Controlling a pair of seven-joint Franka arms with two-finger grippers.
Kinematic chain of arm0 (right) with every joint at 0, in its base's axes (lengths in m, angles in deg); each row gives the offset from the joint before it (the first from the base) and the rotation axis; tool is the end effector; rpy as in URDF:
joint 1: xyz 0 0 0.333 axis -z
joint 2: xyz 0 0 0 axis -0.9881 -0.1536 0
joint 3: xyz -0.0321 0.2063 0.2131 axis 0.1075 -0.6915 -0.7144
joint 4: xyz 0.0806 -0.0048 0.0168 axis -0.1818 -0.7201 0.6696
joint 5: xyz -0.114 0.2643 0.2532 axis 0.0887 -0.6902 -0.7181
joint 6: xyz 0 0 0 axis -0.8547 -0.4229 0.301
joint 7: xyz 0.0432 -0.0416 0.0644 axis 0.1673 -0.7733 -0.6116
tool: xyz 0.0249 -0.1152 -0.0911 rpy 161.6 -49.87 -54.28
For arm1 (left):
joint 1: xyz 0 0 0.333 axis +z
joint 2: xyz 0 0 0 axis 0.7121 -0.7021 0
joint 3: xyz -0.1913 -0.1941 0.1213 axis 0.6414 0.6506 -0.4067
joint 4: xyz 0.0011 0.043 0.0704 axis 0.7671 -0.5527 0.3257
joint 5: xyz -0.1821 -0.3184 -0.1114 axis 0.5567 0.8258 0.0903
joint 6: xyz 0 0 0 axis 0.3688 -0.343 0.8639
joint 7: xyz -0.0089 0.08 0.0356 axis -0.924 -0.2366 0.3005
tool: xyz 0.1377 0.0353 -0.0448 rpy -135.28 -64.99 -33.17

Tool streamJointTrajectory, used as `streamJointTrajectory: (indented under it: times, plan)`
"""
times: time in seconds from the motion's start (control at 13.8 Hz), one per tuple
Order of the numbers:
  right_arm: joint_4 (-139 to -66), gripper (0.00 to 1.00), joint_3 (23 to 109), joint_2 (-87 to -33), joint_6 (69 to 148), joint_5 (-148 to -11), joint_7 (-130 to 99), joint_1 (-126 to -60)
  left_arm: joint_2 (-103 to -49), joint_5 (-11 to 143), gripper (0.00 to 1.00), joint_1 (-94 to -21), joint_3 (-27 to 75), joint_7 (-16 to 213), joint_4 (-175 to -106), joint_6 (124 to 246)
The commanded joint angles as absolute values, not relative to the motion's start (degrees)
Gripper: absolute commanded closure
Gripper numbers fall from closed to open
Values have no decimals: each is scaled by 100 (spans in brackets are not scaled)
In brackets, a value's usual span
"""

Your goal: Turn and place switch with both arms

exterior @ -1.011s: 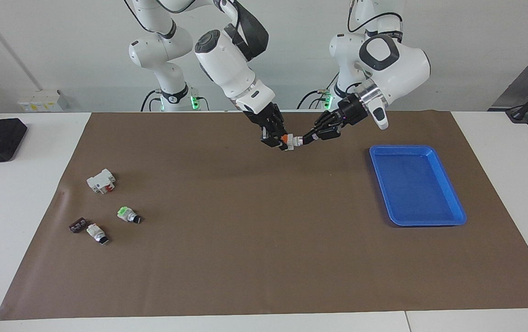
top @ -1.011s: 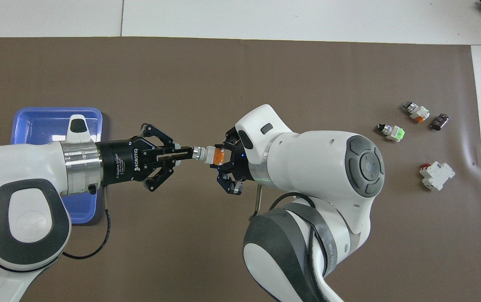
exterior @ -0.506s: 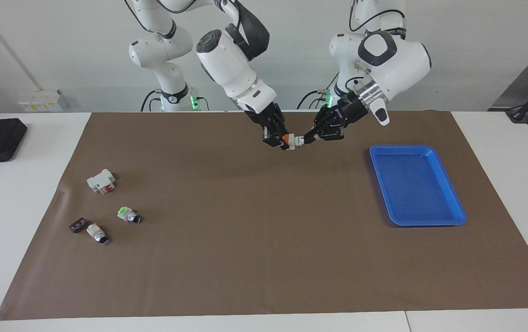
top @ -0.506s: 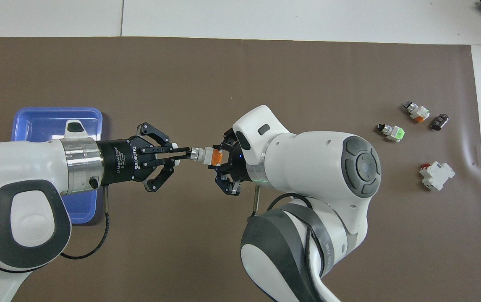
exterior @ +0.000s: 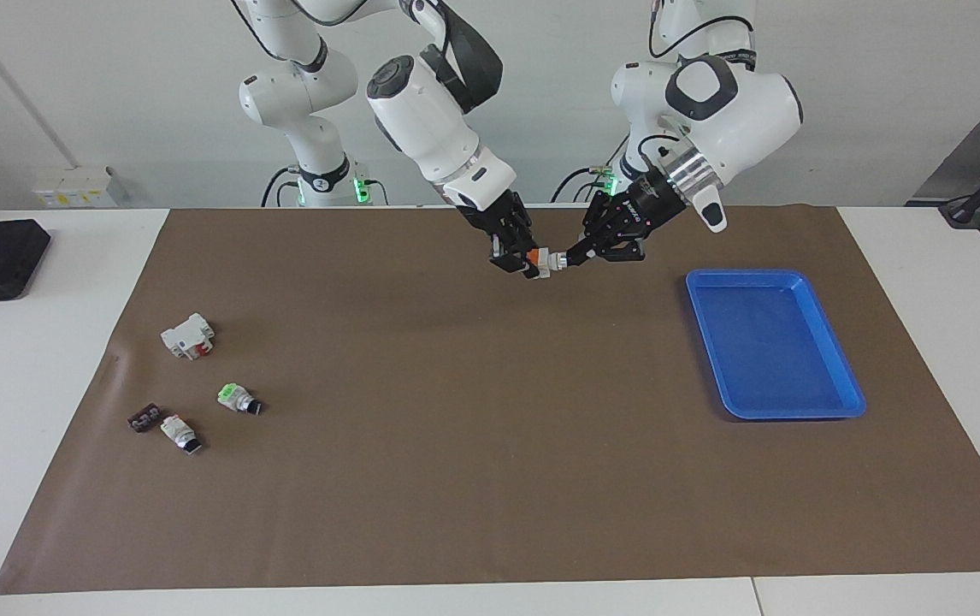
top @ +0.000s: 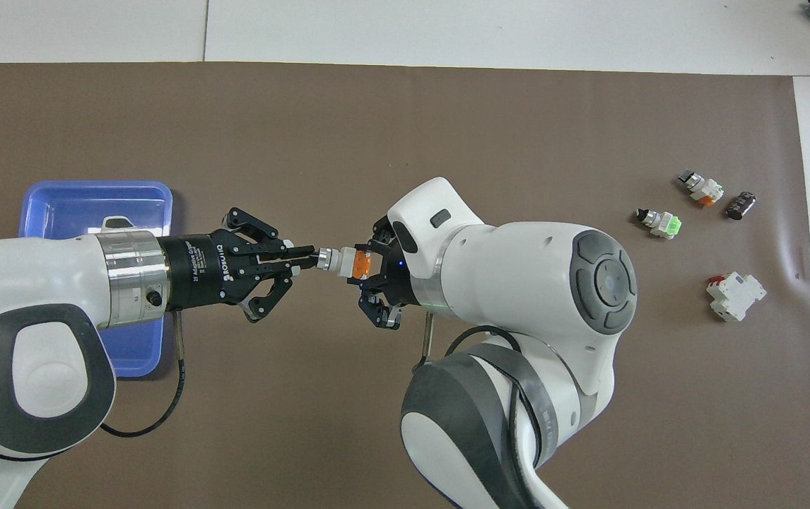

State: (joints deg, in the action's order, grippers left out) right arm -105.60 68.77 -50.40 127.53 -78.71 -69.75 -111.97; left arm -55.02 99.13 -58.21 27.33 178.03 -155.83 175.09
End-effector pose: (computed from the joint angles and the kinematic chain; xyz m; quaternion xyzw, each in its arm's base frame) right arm 0.5070 0.3794 0.4572 -0.7342 -0.6115 -0.2443 0.1650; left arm 0.4860 -0.2283 0.4678 0.5352 0.7323 -0.2808 0.3139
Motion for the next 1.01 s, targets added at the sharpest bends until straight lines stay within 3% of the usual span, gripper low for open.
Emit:
streamJointTrajectory:
  times: [0.0,0.65,0.79,0.94]
  plan:
    - [-10630,100,6820,-4933,12621,-7873,-6775,-11263,-5546,9777,100,-5613,2704,18250,-15523,17843]
    - [-10630,100,6820,-4898,12604,-7864,-6653,-11263,-5546,9627,100,-5622,2713,18233,-15523,17852]
    - [-10647,5,6820,-4863,12613,-7812,-6634,-11254,-5546,9627,100,-5622,2713,18233,-15523,17852]
    - [-10639,0,6820,-4863,12587,-7750,-6635,-11228,-5546,9618,100,-5622,2713,18215,-15523,17852]
